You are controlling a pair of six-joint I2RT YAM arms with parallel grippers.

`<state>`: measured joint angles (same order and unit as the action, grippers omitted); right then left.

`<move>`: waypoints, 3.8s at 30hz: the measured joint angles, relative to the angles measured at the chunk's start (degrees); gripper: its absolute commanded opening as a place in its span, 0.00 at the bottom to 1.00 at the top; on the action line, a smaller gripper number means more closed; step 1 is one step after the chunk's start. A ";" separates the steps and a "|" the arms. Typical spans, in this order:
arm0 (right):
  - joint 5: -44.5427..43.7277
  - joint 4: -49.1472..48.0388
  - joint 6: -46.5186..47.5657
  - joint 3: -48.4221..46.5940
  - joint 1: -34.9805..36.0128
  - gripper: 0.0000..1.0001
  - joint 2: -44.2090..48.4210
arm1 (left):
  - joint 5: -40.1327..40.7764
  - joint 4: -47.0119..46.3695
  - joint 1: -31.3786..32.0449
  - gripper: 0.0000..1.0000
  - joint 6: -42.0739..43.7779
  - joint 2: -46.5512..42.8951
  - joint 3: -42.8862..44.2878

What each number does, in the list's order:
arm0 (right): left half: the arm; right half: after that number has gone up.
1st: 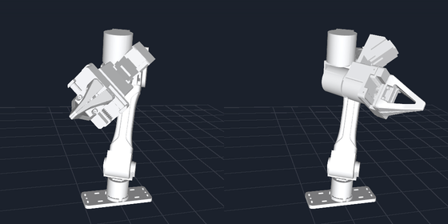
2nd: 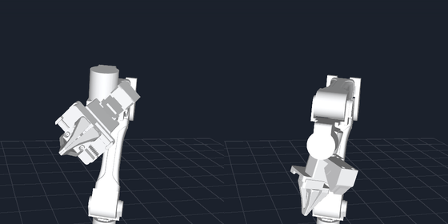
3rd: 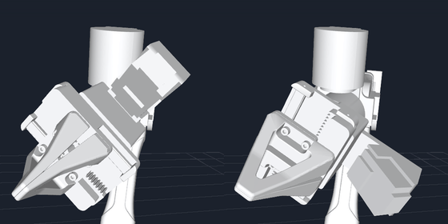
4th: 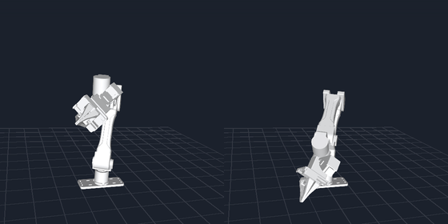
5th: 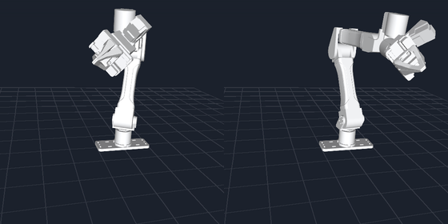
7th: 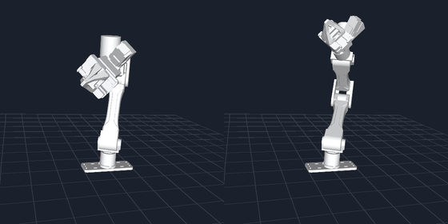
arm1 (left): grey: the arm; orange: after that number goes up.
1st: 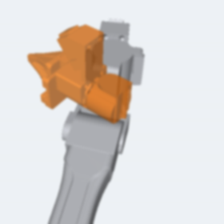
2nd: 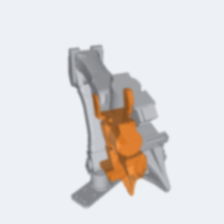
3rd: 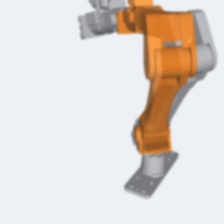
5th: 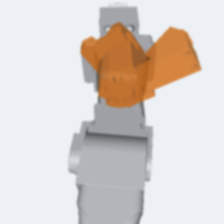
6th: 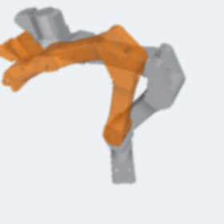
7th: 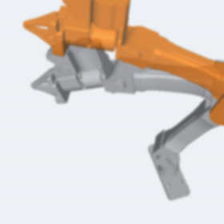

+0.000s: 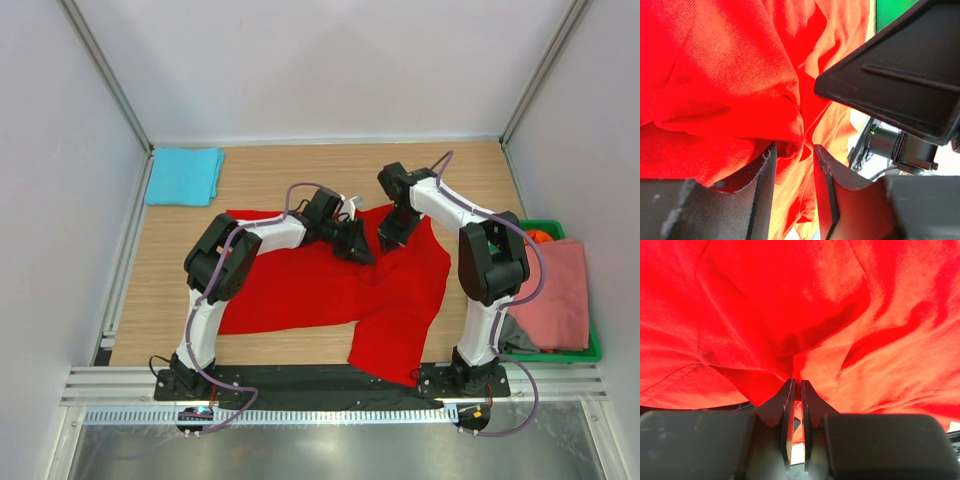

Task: Fold and stack the t-shirts
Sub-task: Fold the tshirt

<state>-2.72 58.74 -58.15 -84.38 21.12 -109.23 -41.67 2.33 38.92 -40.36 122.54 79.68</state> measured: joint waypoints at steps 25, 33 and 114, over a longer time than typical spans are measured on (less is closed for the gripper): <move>2.25 -1.29 0.44 2.82 -1.25 0.01 0.35 | 0.52 1.84 0.00 0.18 1.81 1.60 0.00; 1.66 -0.39 2.78 3.17 -2.25 0.01 3.63 | 1.18 8.70 -0.22 0.00 1.36 2.36 4.50; -1.49 -19.34 29.57 -2.05 -15.96 0.66 -2.01 | 11.26 41.11 -25.90 0.27 12.52 -8.57 12.52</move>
<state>-4.21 39.40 -28.58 -86.43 5.17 -111.24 -30.41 43.44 13.02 -27.83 113.97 92.20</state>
